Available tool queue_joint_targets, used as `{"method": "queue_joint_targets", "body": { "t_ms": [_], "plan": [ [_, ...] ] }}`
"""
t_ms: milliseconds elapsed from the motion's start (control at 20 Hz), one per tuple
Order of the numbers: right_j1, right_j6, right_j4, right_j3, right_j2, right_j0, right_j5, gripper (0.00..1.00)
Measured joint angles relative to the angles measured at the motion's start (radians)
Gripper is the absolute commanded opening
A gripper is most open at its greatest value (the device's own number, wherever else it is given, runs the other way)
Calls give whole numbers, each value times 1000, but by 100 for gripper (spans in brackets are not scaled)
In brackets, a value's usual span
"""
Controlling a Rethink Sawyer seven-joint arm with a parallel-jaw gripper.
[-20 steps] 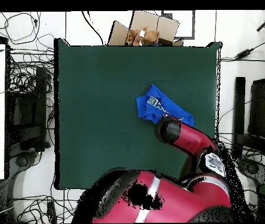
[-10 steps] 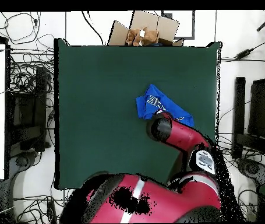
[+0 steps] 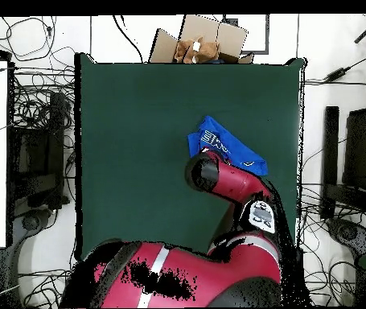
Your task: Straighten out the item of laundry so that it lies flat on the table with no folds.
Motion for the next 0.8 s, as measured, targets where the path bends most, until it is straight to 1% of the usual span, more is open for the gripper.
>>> {"method": "queue_joint_targets", "body": {
  "t_ms": [350,550,800],
  "plan": [
    [26,0,38,-23,1,6,0,0],
    [48,0,39,-41,1,1,1,0],
    [52,0,39,-51,1,-3,1,0]
  ]
}}
